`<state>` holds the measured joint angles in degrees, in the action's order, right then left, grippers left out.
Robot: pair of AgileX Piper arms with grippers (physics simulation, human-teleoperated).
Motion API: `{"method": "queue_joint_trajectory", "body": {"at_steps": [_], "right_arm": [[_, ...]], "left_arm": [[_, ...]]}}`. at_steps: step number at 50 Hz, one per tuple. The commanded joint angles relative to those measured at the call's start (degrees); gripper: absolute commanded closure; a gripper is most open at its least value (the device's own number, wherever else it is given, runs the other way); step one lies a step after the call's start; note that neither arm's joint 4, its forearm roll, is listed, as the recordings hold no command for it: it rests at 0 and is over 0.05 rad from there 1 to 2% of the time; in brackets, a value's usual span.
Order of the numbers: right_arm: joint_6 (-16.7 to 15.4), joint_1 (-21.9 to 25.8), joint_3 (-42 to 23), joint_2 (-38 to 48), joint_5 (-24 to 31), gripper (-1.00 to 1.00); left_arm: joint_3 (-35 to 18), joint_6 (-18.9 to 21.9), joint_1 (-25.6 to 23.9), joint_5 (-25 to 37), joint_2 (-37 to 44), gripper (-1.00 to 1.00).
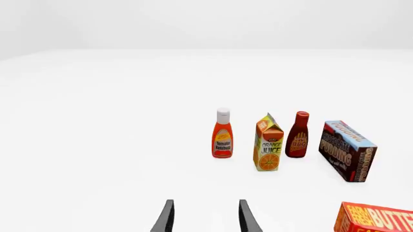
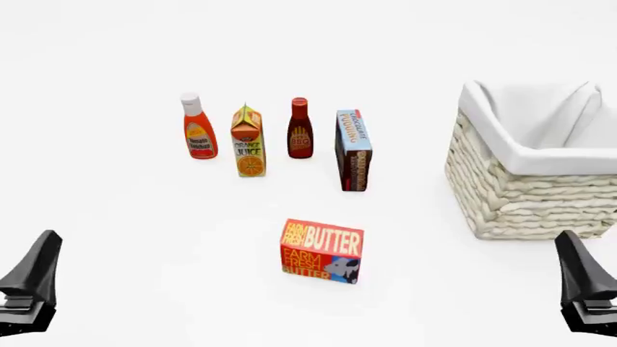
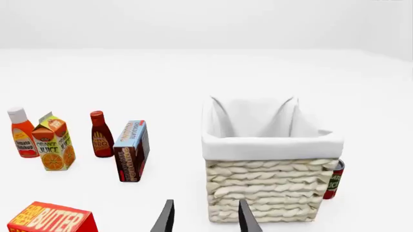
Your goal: Pick the butter and place it in the basket.
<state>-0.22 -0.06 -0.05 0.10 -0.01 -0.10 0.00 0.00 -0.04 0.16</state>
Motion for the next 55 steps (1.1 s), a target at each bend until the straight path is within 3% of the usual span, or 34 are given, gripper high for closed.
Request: {"method": "queue_joint_trajectory", "body": {"at_steps": [1, 16, 25, 36, 45, 55], "right_arm": [[-0.5, 0.1, -0.1, 0.1, 0.0, -1.0], [-1.4, 1.4, -0.3, 0.0, -0.3, -1.0], [0.2, 0.1, -4.7, 4.7, -1.0, -1.0], [-1.0, 1.5, -9.6, 6.0, 0.5, -1.0], [-1.9, 4.9, -12.2, 11.8, -2.2, -1.0], [-4.1, 9.6, -14.9, 15.0, -0.9, -1.0]], "left_arm": [[-0.1, 0.0, 0.0, -0.1, 0.3, -1.0], [-0.1, 0.0, 0.0, -0.1, 0.3, -1.0], [-0.1, 0.0, 0.0, -0.1, 0.3, -1.0], [-0.1, 0.0, 0.0, -0.1, 0.3, -1.0], [-0.1, 0.0, 0.0, -0.1, 0.3, -1.0], [-0.1, 0.0, 0.0, -0.1, 0.3, -1.0]]}}
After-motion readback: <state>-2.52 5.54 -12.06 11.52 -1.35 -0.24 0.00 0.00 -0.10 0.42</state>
